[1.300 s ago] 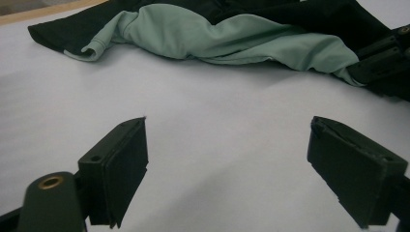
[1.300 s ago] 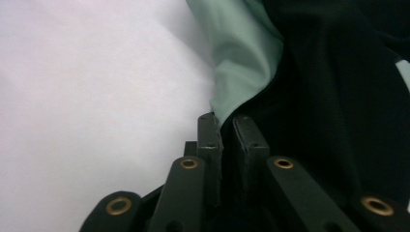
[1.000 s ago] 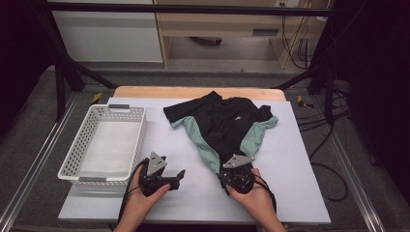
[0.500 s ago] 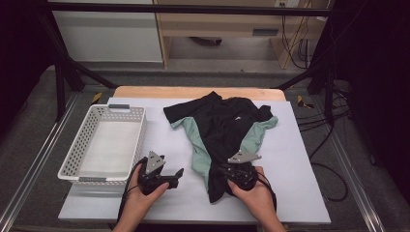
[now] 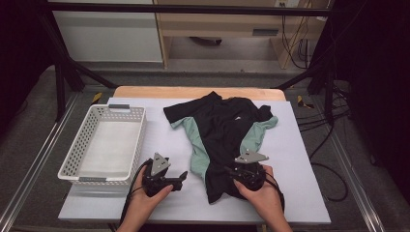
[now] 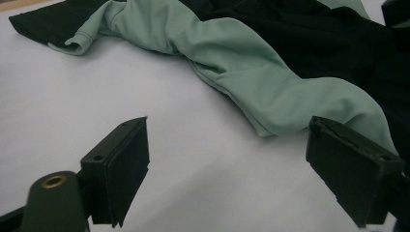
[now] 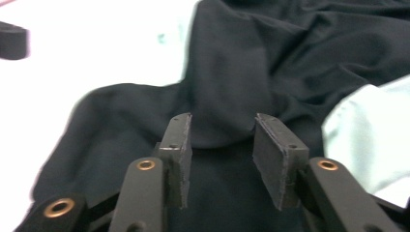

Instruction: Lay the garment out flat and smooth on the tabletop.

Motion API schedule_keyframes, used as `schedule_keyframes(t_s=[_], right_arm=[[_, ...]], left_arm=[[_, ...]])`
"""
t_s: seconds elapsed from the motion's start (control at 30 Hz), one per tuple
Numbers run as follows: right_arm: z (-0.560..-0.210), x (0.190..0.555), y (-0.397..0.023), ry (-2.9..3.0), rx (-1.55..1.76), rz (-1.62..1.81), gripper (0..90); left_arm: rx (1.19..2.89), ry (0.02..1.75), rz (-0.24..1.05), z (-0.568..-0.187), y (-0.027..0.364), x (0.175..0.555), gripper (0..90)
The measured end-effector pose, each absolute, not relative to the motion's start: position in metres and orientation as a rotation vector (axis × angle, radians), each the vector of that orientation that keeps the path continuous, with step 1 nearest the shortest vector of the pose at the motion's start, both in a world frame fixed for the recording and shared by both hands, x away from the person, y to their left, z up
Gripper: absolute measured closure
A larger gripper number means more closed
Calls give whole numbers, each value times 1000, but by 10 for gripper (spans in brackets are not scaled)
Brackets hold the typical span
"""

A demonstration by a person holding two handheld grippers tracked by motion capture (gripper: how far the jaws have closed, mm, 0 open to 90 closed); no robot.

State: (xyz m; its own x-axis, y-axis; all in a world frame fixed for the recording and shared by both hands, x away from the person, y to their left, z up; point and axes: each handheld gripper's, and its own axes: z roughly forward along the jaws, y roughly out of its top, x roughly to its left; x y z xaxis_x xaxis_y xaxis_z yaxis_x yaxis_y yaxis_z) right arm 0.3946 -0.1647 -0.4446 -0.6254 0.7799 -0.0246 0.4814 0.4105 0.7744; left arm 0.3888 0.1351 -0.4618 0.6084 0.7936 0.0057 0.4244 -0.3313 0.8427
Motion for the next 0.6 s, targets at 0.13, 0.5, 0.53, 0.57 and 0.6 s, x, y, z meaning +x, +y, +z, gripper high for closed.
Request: schedule_keyframes(t_s=[0.13, 0.5, 0.53, 0.57, 0.6], right_arm=[[-441, 386, -145, 2324, 982, 1079, 534], [-452, 372, -97, 2420, 868, 1034, 517], [-453, 372, -95, 2424, 860, 1016, 525], [-454, 372, -93, 2427, 855, 1009, 548], [-456, 372, -92, 2432, 853, 995, 576]], left_arm=[[1955, 973, 543, -461, 137, 389, 154], [1946, 980, 550, -459, 141, 390, 154], [1943, 978, 551, -459, 142, 390, 154], [1943, 977, 551, -459, 142, 390, 154], [1943, 978, 552, -459, 142, 390, 154]])
